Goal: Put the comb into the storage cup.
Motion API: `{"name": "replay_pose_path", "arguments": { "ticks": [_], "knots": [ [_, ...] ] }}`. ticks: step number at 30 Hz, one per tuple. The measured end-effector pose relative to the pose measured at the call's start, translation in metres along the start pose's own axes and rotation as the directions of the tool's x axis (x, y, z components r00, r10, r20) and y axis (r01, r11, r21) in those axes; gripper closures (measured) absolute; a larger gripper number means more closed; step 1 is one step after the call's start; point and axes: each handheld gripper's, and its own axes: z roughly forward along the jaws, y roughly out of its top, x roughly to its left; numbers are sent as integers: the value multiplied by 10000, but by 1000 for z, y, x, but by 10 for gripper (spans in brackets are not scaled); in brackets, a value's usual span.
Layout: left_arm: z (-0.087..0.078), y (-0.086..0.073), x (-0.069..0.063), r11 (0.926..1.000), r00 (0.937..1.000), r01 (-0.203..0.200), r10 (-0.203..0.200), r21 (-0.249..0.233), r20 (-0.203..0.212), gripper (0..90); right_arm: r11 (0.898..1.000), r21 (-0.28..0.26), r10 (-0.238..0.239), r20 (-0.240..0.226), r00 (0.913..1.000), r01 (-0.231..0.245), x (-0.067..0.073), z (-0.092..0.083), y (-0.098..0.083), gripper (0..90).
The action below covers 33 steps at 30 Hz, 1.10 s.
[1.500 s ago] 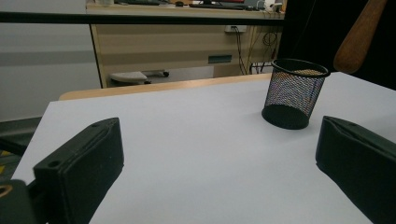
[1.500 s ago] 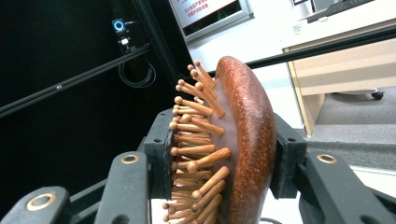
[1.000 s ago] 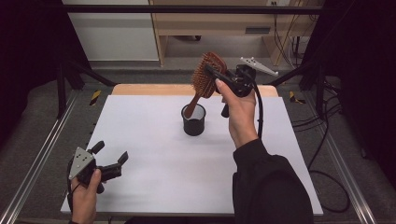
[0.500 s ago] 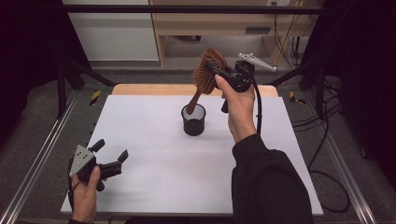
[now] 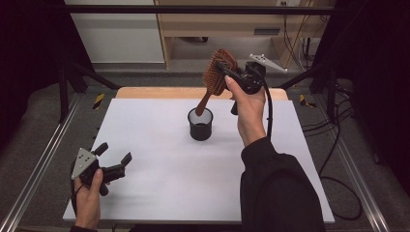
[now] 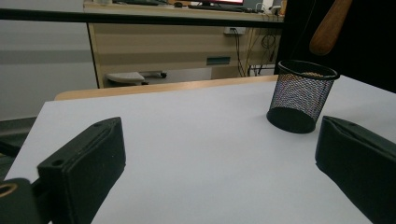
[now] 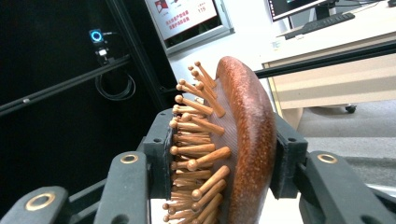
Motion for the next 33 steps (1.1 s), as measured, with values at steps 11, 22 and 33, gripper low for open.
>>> {"name": "replay_pose_path", "arguments": {
  "ticks": [11,22,33],
  "knots": [
    [-1,0,0,10000,9999,-62,63,-40,91,19,9989,345,-328,93,9994,324,-2,9,-11,518],
    [0,0,-2,9999,9997,-109,110,-45,220,19,9959,735,-551,258,9981,531,-6,20,-27,517],
    [0,0,-3,9997,9990,-250,249,5,358,21,9934,944,-667,207,9976,645,-8,27,-43,516]
  ]
}}
